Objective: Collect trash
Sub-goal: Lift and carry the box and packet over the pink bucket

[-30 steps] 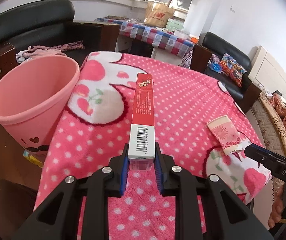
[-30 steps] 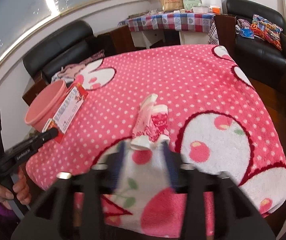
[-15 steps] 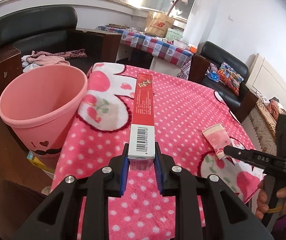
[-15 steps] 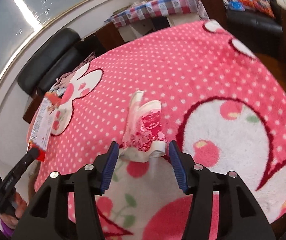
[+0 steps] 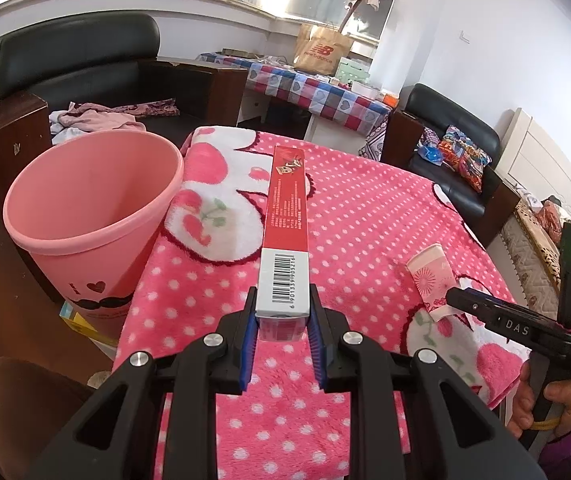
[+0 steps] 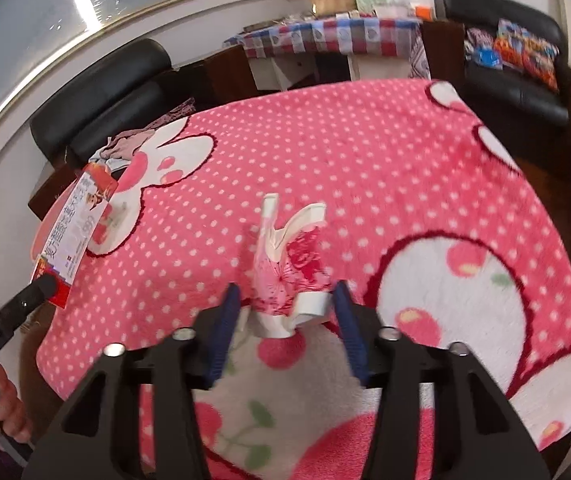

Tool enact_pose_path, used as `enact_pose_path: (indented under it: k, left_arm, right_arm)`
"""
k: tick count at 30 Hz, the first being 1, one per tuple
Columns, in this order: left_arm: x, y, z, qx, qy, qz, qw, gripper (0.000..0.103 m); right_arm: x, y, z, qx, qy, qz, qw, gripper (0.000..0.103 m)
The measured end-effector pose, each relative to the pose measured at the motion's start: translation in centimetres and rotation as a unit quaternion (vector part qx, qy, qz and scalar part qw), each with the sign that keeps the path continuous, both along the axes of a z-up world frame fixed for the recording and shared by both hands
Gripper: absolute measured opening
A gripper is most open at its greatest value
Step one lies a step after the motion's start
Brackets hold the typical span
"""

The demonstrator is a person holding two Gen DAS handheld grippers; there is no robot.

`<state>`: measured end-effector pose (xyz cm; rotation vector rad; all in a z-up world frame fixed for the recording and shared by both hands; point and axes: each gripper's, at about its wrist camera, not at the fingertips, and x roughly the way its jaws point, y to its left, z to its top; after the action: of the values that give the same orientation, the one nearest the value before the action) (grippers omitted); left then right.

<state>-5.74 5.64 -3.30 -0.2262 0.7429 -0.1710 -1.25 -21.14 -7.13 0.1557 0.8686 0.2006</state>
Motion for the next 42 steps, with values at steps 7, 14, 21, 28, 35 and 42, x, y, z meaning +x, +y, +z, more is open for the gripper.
enact_pose_path:
  k: [7,14,21,28,35,42]
  left_arm:
    - [0.0,0.0,0.0,0.001,-0.001,0.003,1.0,0.022]
    - [-0.2,0.6,0.3,0.003,-0.008,0.008,0.9999,0.022]
    - [-0.4,1.0,0.9,0.008,-0.019,0.014,0.9997,0.022]
    - [-0.6,2.6,2.2,0.018,-0.034,0.038,0.9985,0.022]
    - [-0.7,5.3,3.4,0.03,-0.039,0.078,0.9957,0.022]
    - [-0.6,8.8,4.3,0.037,-0.03,0.117,0.9919,0.022]
  right_arm:
    - [-0.9,1.2,1.2,-0.032,-0.04,0.018,0.999,0.041]
    - [-1.6,2.0,3.3,-0.043,-0.083,0.029,0.995,0.041]
    - [-1.3,3.1,5.5,-0.039,-0.113,0.047,0.992,0.041]
    - [0.1,6.5,7.8,-0.027,-0.143,0.092,0.985,0.041]
    - [1.9,11.0,9.2,-0.011,-0.153,0.148,0.977,0.041]
    - [3.1,16.1,10.5,0.003,-0.161,0.202,0.966,0.041]
